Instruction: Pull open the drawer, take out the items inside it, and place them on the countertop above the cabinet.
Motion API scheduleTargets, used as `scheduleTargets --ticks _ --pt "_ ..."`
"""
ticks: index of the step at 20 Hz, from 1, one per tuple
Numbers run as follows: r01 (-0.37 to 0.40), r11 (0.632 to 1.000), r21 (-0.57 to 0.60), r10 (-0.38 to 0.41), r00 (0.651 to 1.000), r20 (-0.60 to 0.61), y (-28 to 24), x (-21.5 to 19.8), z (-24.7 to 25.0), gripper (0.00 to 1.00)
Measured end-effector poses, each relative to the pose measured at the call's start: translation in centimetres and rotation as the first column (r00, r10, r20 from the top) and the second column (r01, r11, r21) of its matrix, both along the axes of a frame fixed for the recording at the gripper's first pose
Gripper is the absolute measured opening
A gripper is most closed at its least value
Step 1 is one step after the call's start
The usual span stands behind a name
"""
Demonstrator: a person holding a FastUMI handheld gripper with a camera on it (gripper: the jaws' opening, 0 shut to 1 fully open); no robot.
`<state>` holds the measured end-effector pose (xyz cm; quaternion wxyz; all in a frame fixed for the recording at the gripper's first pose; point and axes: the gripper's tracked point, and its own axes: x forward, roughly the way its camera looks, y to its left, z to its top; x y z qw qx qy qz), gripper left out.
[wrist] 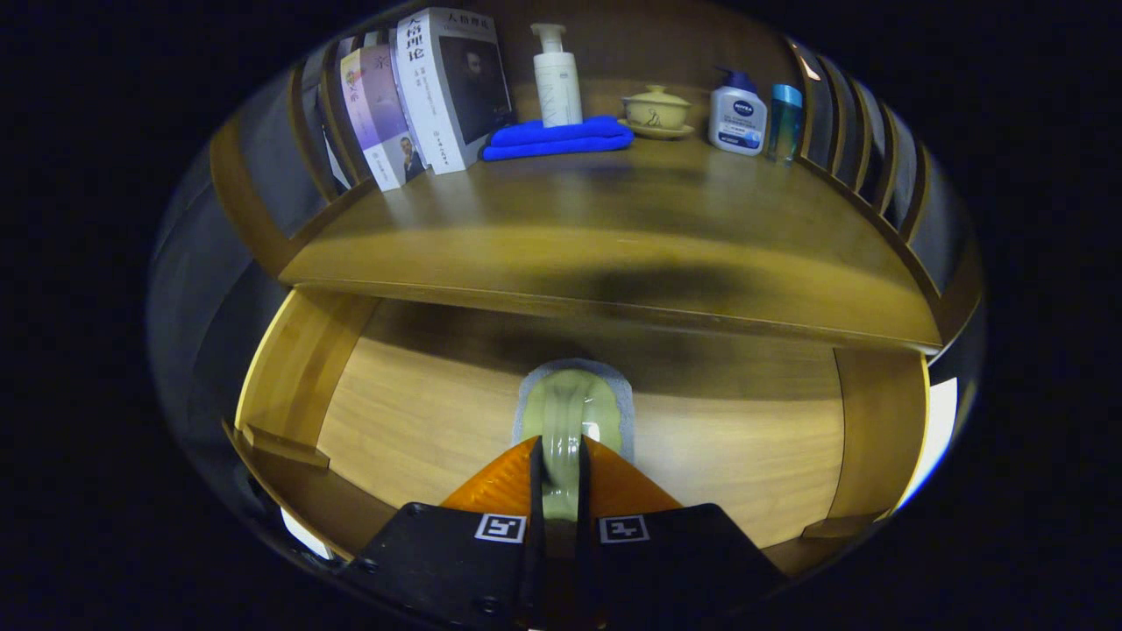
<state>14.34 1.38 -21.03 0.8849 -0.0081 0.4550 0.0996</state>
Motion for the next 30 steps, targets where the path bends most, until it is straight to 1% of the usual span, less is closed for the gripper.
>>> scheduleTargets --ticks 4,8,12,16,21,25,28,30 --pt "0.012 0.999 0.049 -0.014 0.998 0.054 -1.3 -2.1 2.8 0.16" --pt "0.040 0.995 0.094 -0.048 0.995 0.082 -2.9 -4.0 5.0 0.16" --pt "0.060 0.991 0.117 -0.076 0.987 0.139 -4.0 -4.8 7.5 0.16" --pt "0.051 0.986 0.159 -0.081 0.978 0.193 -3.6 -4.9 10.5 0.16" --pt "0.066 0.972 0.226 -0.119 0.966 0.230 -3.2 -2.3 12.7 0.16" --pt "0.086 0.974 0.211 -0.139 0.957 0.253 -3.2 1.0 13.4 0.16" --pt "0.090 0.967 0.239 -0.150 0.957 0.249 -2.3 3.8 13.8 0.16" --pt "0.080 0.962 0.262 -0.144 0.961 0.238 -1.2 5.8 14.0 0.16"
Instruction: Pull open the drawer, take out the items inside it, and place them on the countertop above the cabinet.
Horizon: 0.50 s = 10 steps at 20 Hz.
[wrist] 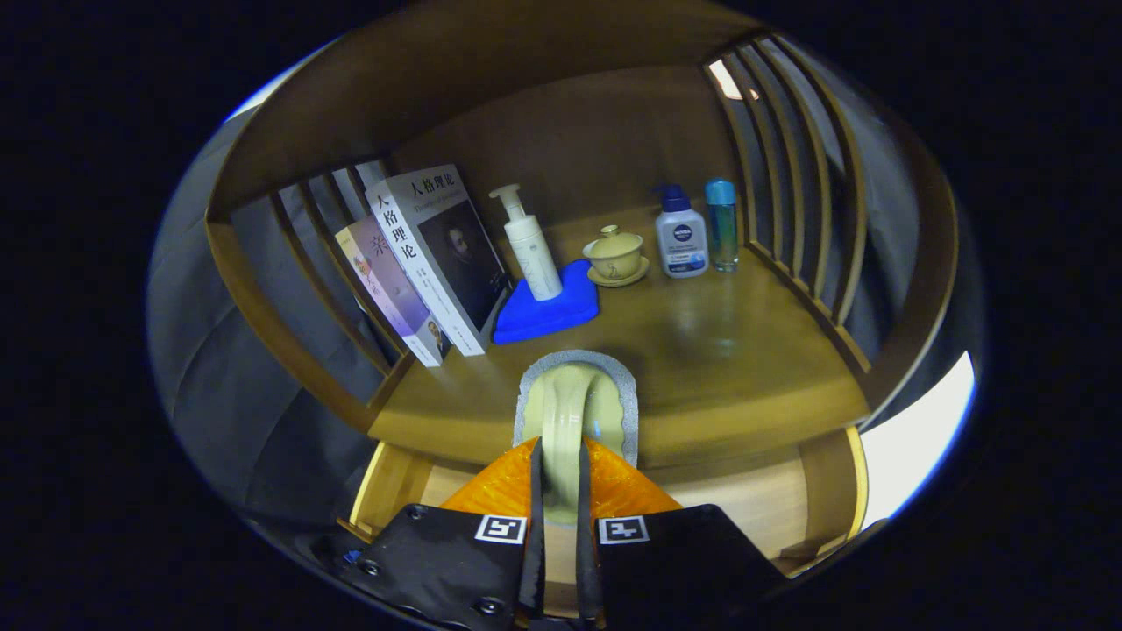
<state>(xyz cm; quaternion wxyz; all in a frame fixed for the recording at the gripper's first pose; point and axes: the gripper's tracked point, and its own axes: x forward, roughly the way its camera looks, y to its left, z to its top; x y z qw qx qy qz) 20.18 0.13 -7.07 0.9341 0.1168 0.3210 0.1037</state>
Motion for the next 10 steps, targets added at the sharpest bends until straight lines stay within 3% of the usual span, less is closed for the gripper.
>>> scheduleTargets --ticks 10 --pt "0.023 0.999 -0.044 -0.024 0.999 -0.030 0.1 7.7 -1.2 0.16"
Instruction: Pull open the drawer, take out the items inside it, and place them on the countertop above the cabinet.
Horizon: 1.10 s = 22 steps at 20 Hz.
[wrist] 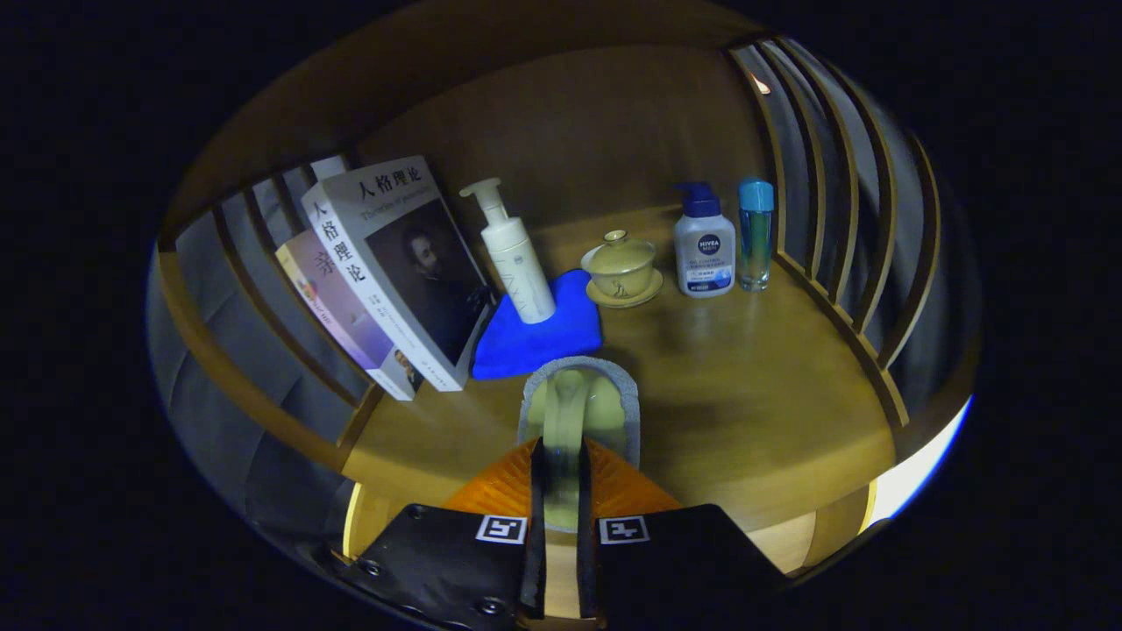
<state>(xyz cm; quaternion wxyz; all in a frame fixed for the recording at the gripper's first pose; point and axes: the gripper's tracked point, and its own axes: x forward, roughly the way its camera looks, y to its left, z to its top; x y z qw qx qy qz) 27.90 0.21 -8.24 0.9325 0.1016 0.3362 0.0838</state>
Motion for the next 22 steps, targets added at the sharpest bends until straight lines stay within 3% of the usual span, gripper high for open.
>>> scheduleTargets --ticks 7,11,15,22 --pt "0.008 1.000 -0.014 -0.008 1.000 -0.013 0.7 3.0 -0.4 0.16" --pt "0.012 1.000 -0.022 -0.012 1.000 -0.011 0.9 3.3 -1.0 0.23" --pt "0.015 0.998 -0.055 -0.012 0.999 0.042 1.0 3.1 -0.4 0.41" --pt "0.040 0.991 -0.128 -0.005 0.965 0.261 0.2 -0.4 5.0 0.98"
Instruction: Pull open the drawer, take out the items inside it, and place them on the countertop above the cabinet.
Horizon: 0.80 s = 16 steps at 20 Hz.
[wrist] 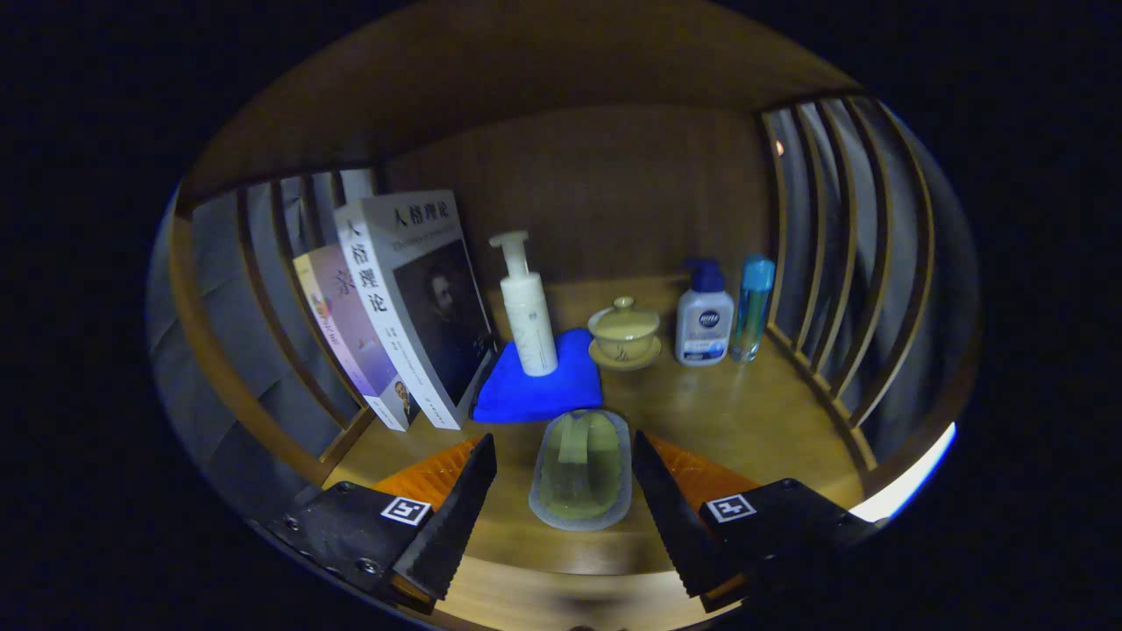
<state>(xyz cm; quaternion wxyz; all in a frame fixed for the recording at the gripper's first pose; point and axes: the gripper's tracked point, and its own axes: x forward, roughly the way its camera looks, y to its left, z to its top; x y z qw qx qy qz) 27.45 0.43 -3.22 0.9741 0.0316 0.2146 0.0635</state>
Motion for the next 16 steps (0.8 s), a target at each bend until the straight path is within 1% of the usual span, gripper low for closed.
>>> scheduleTargets --ticks 2,4,8,10,16 --pt "0.004 1.000 -0.010 -0.003 0.995 0.096 0.0 -2.2 2.1 0.98" --pt "0.000 1.000 -0.010 0.002 0.984 0.181 0.3 -4.8 3.7 0.98" --pt "0.047 0.999 -0.019 -0.038 0.948 0.317 -1.0 -9.7 5.4 0.98" --pt "0.074 0.997 -0.019 -0.062 0.932 0.357 -1.8 -11.7 5.5 0.98" --pt "0.127 0.991 -0.042 -0.098 0.903 0.418 -3.9 -16.7 4.8 0.98"
